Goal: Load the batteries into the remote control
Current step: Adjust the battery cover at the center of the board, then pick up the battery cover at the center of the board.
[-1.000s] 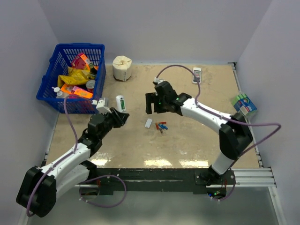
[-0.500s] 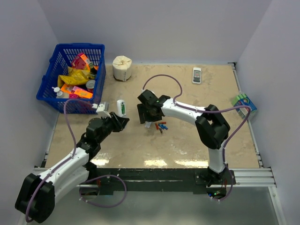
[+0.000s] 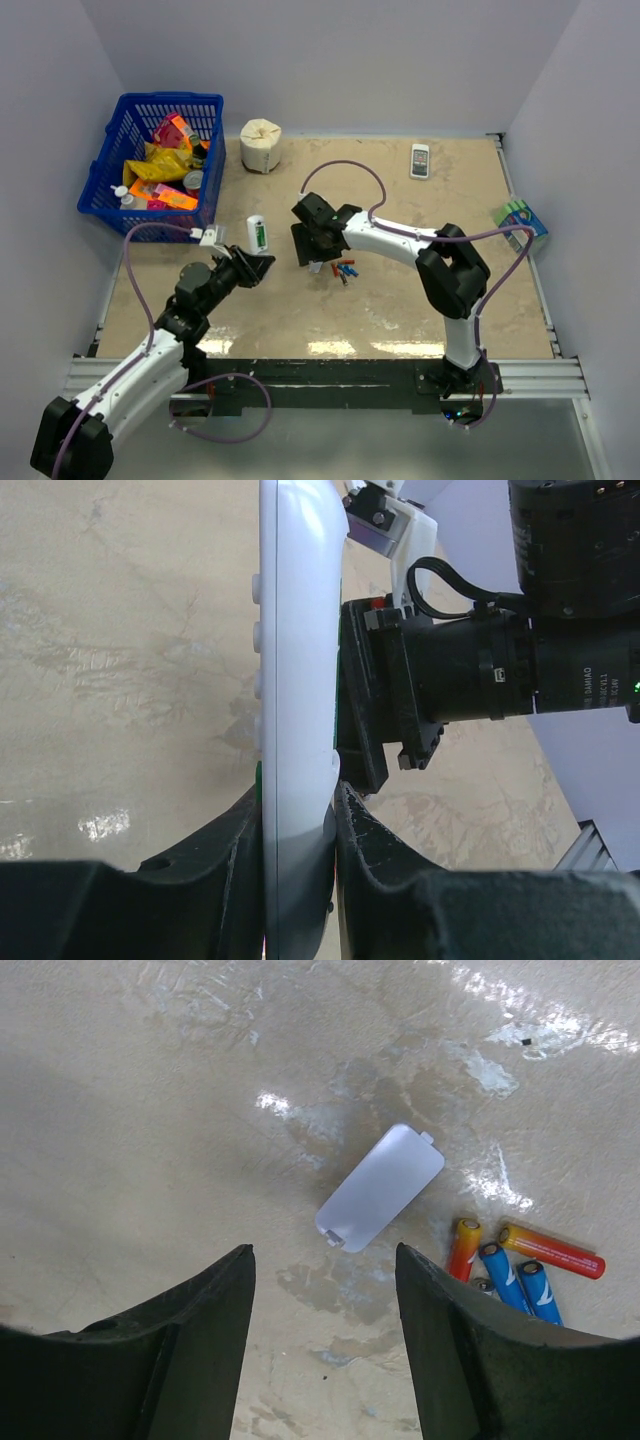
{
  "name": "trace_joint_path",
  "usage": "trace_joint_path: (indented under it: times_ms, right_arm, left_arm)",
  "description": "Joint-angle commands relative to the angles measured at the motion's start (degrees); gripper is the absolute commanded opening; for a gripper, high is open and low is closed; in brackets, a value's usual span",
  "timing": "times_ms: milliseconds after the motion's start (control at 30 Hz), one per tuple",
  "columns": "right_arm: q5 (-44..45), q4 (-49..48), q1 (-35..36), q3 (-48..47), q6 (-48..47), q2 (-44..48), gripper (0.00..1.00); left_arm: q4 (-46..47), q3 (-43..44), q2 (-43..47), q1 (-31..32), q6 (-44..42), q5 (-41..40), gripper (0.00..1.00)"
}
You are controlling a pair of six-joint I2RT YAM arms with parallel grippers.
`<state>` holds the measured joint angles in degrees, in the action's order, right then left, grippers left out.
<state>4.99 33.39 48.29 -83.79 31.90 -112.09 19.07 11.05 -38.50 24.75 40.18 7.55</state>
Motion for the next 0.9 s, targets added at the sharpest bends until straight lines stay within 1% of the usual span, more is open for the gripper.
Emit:
trace_joint_path:
  times_ms: [0,233,500,700,867]
  right_arm:
    - [-0.51,-1.83,1.01,0.11,-0.17,0.74,0.61]
    - [-1.56,-2.01,1.45,1.79,-0.26,-0.14,0.6]
    - [-3.05,-1.83,1.98,1.96,-0.08,-1.37,0.58]
    - [-4.9,-3.06,2.42,-0.14,-0.43,-4.44,0.58]
    - [-6.84,-4.73,2.59,-4.54,-1.66,-7.52,0.58]
  left_arm:
    - [2.38,-0.15,2.2,-0.41,0.16,1.77,0.0]
    - [-1.05,-0.24,7.64,-0.41,0.16,1.33,0.0]
    - [-1.14,-0.5,9.58,-0.41,-0.37,2.56,0.0]
    - [-1.75,0.02,9.32,-0.41,-0.46,2.82,0.0]
    - [-2.63,0.2,9.94,-0.41,-0.63,2.56,0.0]
